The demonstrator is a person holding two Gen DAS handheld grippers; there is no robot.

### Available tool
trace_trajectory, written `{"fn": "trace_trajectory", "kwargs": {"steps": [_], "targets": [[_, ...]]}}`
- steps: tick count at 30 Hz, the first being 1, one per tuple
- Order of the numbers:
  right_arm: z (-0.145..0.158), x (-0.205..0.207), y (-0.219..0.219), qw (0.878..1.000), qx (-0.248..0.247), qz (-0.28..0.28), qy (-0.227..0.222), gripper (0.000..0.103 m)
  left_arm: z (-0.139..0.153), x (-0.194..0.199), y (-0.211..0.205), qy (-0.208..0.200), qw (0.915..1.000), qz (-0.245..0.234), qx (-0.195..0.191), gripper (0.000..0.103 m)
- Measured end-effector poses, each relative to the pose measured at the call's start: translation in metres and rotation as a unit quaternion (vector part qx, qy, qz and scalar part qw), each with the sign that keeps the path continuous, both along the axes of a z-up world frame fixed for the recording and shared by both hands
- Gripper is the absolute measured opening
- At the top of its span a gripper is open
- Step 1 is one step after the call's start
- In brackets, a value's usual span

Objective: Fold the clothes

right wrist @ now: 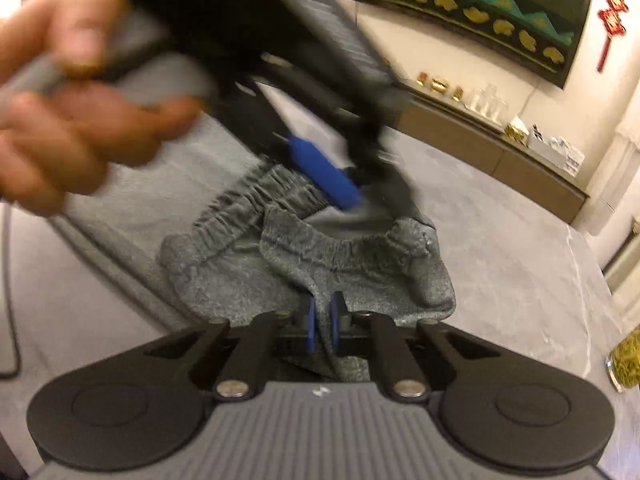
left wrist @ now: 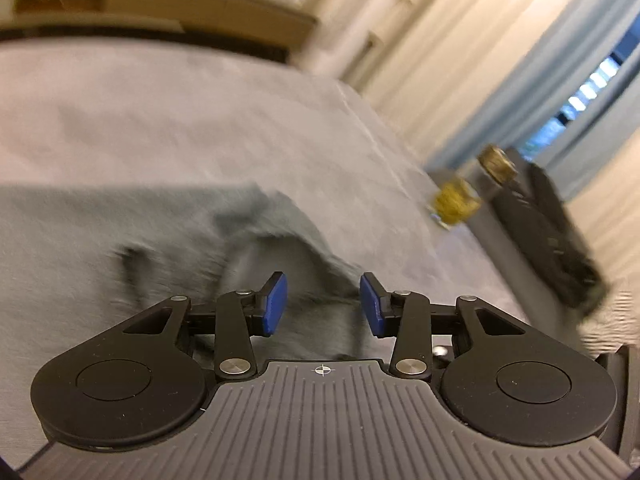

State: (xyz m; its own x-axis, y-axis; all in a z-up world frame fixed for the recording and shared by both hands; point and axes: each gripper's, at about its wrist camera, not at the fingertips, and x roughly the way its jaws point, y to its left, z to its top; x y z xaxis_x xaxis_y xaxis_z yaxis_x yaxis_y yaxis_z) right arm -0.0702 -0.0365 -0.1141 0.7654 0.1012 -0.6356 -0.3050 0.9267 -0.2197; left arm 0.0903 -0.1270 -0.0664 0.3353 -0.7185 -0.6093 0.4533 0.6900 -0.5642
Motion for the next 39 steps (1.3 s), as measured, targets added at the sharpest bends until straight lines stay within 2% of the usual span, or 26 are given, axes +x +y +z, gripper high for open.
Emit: {"fn": "trace_trajectory", "kwargs": {"steps": [2, 3, 4, 5, 6, 8, 10, 12, 13, 15, 17, 19, 20, 21, 25, 26, 27, 28, 29, 31, 33, 35, 37, 39], "targets": [[0.002, -0.006, 0.003, 1.000, -0.001, 0.011, -0.010, 0.006, -0.005, 0.012, -0.010, 0.017, 0.9998, 0.001, -0.011, 0.044], [0.003, -0.009, 0.003, 1.000, 0.001, 0.018, -0.016, 0.006, -0.009, 0.019, -0.015, 0.027, 0.9995, -0.001, -0.014, 0.044], [0.004, -0.012, 0.004, 0.999, 0.003, 0.024, -0.022, 0.006, -0.014, 0.026, -0.020, 0.038, 0.9992, -0.004, -0.016, 0.037], [0.006, -0.018, 0.005, 0.999, 0.006, 0.036, -0.030, 0.006, -0.013, 0.030, -0.017, 0.032, 0.9992, 0.010, -0.020, 0.010], [0.008, -0.024, 0.006, 0.998, 0.008, 0.048, -0.038, 0.006, -0.010, 0.033, -0.012, 0.022, 0.9991, 0.027, -0.025, 0.000], [0.011, -0.034, 0.009, 0.996, 0.009, 0.074, -0.050, 0.006, -0.004, 0.040, 0.007, 0.015, 0.9960, 0.075, -0.047, 0.000], [0.010, -0.039, 0.013, 0.994, 0.005, 0.095, -0.050, 0.006, -0.004, 0.049, 0.043, 0.047, 0.9860, 0.132, -0.091, 0.000], [0.008, -0.038, 0.017, 0.993, -0.004, 0.111, -0.041, 0.007, -0.012, 0.052, 0.068, 0.079, 0.9804, 0.146, -0.106, 0.000], [0.006, -0.038, 0.019, 0.993, -0.007, 0.116, -0.035, 0.008, -0.016, 0.051, 0.077, 0.088, 0.9798, 0.150, -0.099, 0.000], [0.005, -0.039, 0.021, 0.992, -0.008, 0.122, -0.026, 0.013, -0.023, 0.045, 0.086, 0.091, 0.9810, 0.153, -0.078, 0.006], [0.008, -0.043, 0.021, 0.992, 0.002, 0.122, -0.033, 0.020, -0.024, 0.033, 0.092, 0.082, 0.9822, 0.150, -0.078, 0.025], [0.012, -0.046, 0.022, 0.992, 0.013, 0.120, -0.044, 0.034, -0.021, 0.021, 0.094, 0.067, 0.9841, 0.140, -0.087, 0.033], [0.015, -0.047, 0.021, 0.992, 0.017, 0.118, -0.051, 0.046, -0.019, 0.016, 0.093, 0.058, 0.9858, 0.132, -0.086, 0.038], [0.018, -0.045, 0.022, 0.991, 0.018, 0.117, -0.059, 0.050, -0.017, 0.011, 0.092, 0.051, 0.9877, 0.123, -0.083, 0.040], [0.009, -0.028, 0.039, 0.993, -0.017, 0.107, -0.054, 0.051, -0.013, 0.008, 0.076, 0.029, 0.9936, 0.092, -0.059, 0.046], [0.005, -0.023, 0.045, 0.993, -0.029, 0.103, -0.049, 0.049, -0.014, 0.010, 0.069, 0.028, 0.9947, 0.084, -0.052, 0.048], [0.000, -0.017, 0.051, 0.994, -0.038, 0.100, -0.037, 0.039, -0.016, 0.011, 0.064, 0.028, 0.9956, 0.078, -0.044, 0.048], [-0.005, -0.010, 0.056, 0.994, -0.046, 0.097, -0.024, 0.022, -0.019, 0.013, 0.058, 0.025, 0.9962, 0.077, -0.031, 0.046], [-0.008, -0.007, 0.060, 0.994, -0.054, 0.093, -0.016, 0.004, -0.021, 0.016, 0.054, 0.017, 0.9962, 0.084, -0.019, 0.030], [0.001, -0.020, 0.064, 0.992, -0.029, 0.117, -0.038, 0.003, -0.022, 0.019, 0.054, 0.001, 0.9946, 0.104, -0.007, 0.000], [0.010, -0.033, 0.067, 0.988, -0.002, 0.141, -0.060, 0.003, -0.017, 0.018, 0.065, -0.008, 0.9916, 0.128, -0.013, 0.000], [0.005, -0.034, 0.073, 0.988, -0.006, 0.150, -0.049, 0.003, -0.012, 0.016, 0.076, -0.018, 0.9878, 0.153, -0.020, 0.000], [-0.005, -0.030, 0.078, 0.986, -0.026, 0.161, -0.027, 0.003, -0.024, 0.020, 0.080, -0.001, 0.9875, 0.157, 0.013, 0.000], [-0.006, -0.031, 0.077, 0.986, -0.024, 0.163, -0.022, 0.005, -0.036, 0.021, 0.083, 0.016, 0.9867, 0.159, 0.027, 0.000]]}}
